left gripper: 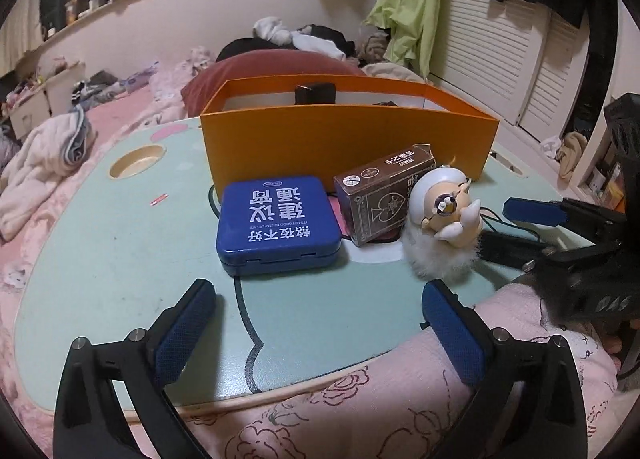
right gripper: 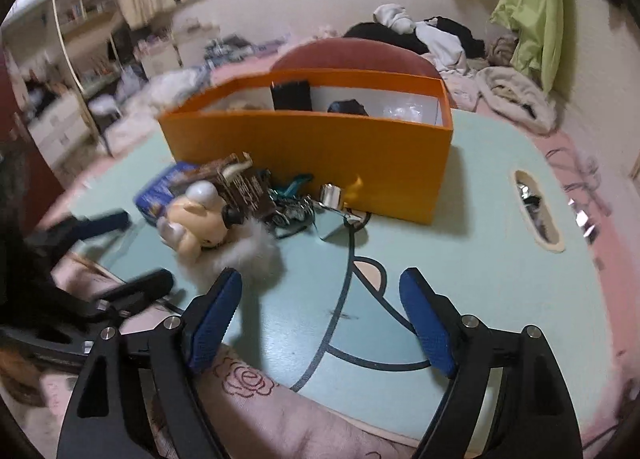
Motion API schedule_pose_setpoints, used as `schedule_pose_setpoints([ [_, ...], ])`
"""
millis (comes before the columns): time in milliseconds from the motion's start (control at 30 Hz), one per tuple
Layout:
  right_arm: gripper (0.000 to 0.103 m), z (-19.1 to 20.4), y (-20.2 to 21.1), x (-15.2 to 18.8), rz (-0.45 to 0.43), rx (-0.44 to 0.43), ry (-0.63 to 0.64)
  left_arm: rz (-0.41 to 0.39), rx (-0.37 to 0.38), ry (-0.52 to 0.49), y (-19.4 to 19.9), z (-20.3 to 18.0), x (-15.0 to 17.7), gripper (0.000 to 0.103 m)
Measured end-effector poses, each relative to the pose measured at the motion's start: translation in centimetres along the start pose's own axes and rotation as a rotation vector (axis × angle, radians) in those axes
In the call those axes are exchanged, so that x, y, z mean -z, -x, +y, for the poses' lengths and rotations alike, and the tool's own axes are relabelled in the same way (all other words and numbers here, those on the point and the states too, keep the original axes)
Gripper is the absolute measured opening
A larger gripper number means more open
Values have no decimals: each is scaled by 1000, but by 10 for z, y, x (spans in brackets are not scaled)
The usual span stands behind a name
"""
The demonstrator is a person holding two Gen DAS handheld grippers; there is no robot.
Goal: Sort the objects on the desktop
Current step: 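Put the white duck keychain in the box with right gripper while left puts brown card box in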
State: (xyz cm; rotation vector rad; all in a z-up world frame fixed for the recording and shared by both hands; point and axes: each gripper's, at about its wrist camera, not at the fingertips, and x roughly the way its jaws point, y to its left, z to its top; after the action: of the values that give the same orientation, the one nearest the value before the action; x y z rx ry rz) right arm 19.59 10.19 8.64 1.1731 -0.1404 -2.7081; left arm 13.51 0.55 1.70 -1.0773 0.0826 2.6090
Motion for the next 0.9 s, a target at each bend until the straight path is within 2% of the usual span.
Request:
schedule_pose_setpoints([
  [33, 81, -6, 4, 2, -20, -34, -27, 0, 0, 1, -3, 1, 0, 102],
  [100, 81, -9, 16, -1, -82, -47, -45, -1, 2, 3, -4, 1, 0, 102],
  [200, 81, 22, 40, -8, -196, -88, 70, -2, 3, 5, -4, 1, 0, 102],
  [300, 80, 54, 34, -18, -175, -51, 180, -3, 6, 8, -4, 2, 0, 102],
  [333, 72, 60, 26, -20, -149, -51, 191, -3, 6, 7, -3, 1, 0, 102],
  [367, 57, 63, 14, -23, -102, -66, 198, -3, 7, 8, -3, 1, 0, 102],
  [400, 51, 63, 7, -22, -71, -75, 196, -3, 7, 8, -3, 0, 0, 102],
  [433, 51, 60, 1, -21, -45, -86, 183, -3, 6, 8, -3, 0, 0, 102],
  [500, 51, 52, 6, -20, -69, -103, 149, -4, 7, 9, -3, 1, 0, 102],
  [633, 51, 31, 37, -8, -222, -165, 72, -9, 13, 14, -2, 1, 0, 102],
  [733, 51, 2, 55, -1, -325, -185, -58, -29, 44, 45, 1, 6, 1, 102],
  [833, 51, -18, 54, -5, -341, -186, -177, -47, 62, 69, 6, 9, 0, 102],
  [900, 51, -29, 53, -7, -340, -194, -224, -86, 74, 81, 14, 6, -6, 102],
])
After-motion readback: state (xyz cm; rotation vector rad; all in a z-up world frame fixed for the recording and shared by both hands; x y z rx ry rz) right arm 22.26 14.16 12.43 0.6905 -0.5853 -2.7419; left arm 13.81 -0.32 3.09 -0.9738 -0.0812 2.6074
